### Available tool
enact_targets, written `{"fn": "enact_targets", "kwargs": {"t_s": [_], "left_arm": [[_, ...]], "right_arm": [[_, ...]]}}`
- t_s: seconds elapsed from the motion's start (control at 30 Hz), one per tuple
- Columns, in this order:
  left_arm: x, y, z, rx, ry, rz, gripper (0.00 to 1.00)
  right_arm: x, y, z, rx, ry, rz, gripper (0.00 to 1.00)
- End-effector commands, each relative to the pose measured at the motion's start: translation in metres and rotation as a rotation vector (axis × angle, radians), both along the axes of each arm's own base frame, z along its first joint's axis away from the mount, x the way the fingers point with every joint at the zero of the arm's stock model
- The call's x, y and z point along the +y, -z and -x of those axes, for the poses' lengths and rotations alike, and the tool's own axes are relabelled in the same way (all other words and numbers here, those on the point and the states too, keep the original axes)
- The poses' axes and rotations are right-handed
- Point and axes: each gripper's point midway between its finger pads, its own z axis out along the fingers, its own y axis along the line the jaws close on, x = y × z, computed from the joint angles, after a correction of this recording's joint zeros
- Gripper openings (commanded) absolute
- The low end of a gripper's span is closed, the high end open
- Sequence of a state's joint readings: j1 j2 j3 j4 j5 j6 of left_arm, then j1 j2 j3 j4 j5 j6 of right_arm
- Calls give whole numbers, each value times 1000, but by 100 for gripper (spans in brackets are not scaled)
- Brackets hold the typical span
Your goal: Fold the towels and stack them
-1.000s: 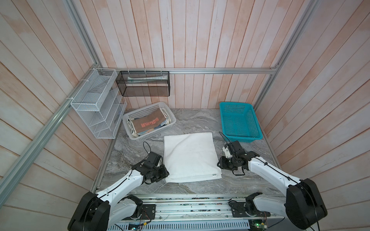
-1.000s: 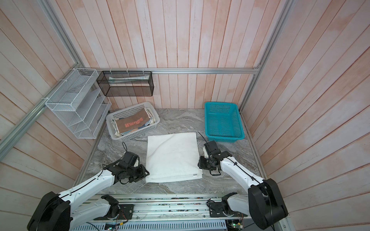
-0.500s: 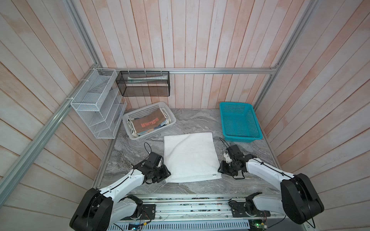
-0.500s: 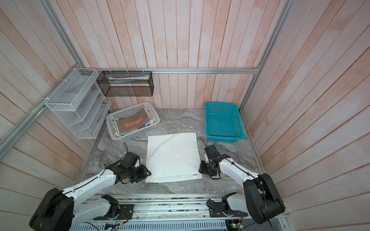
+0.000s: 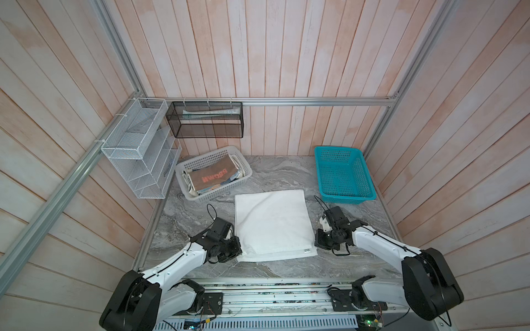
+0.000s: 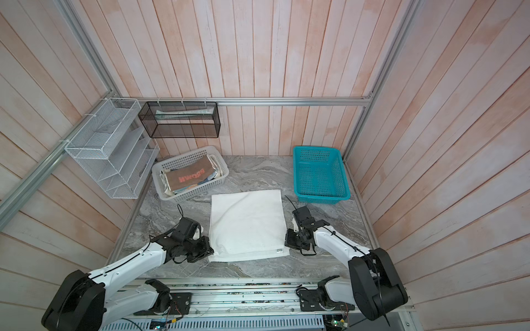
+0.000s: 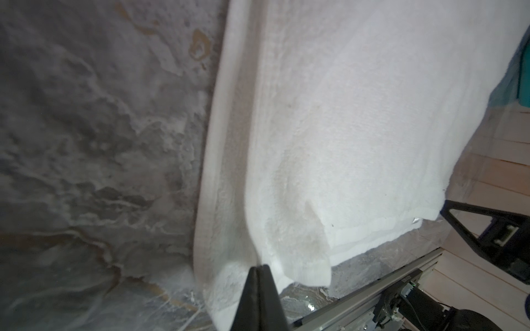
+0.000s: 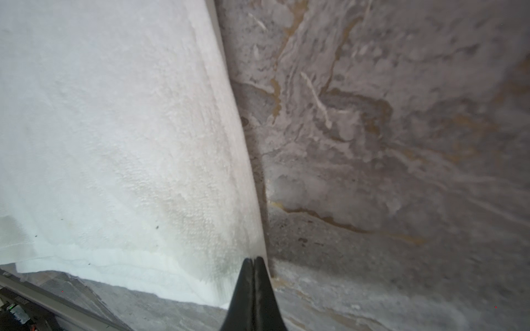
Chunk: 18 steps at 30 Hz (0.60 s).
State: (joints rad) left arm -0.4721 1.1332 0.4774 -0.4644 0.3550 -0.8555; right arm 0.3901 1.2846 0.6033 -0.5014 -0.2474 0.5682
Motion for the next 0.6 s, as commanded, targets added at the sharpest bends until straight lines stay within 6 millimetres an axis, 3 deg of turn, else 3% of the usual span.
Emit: {"fn": "enact_targets", "kwargs": {"t_s": [0.0,0.2,0.3,0.4,0.57], "left_arm": [[1,-13,-9,-49,5,-12,0],[3,-21,-12,-63,12,-25,0],[5,-23,-13,-71,8,-30,0],[5,-21,-12,-65,9,-32,0],[8,-19,-10,-56,9,-42,0]], "right_arm": [[-2,-15,-8,-43,-9,16,0],[-1,-29,-10,-64,-14,10,0],[-3,-26,-6,-50,-3,11,1],[-4,-13,3,-2,4,10,23],[-1,5,14,63,9,-6,39]]}}
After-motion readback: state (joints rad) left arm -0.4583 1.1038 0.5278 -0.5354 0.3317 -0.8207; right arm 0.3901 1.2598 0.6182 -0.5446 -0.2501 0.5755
